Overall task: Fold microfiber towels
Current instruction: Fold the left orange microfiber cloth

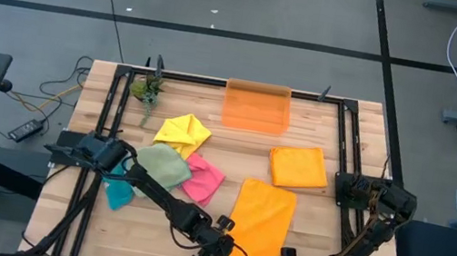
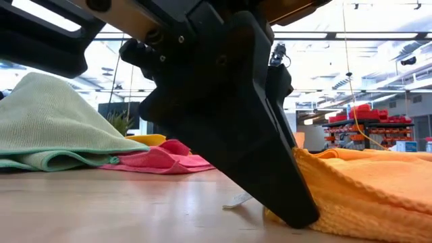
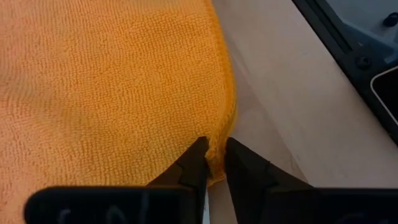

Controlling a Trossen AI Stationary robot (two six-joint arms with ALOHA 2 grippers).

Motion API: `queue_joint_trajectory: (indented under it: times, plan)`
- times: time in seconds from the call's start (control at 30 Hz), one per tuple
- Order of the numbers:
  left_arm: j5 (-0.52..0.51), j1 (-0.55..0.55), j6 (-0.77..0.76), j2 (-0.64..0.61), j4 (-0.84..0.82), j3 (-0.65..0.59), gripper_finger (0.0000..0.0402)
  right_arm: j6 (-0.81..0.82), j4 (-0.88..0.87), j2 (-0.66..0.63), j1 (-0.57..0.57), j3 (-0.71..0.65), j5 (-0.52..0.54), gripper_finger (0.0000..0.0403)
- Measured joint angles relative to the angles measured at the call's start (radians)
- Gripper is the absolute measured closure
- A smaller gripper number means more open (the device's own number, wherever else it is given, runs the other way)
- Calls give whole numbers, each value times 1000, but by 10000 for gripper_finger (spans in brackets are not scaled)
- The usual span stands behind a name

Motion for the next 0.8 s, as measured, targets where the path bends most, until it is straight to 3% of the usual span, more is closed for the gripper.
queue_joint_trajectory:
  times: [0.27,0.57,0.7,0.8]
  plan:
    - [0,0,0,0,-2,-1,372,53,23,-2,-6,-32,-33,260]
    - [0,-1,-4,1,-4,-2,392,114,15,-3,-6,-36,-29,391]
    - [19,-9,-36,-19,-14,-3,388,148,28,-14,5,-28,-45,395]
    - [100,-19,-90,-58,-25,-6,393,154,86,-37,10,-15,-37,396]
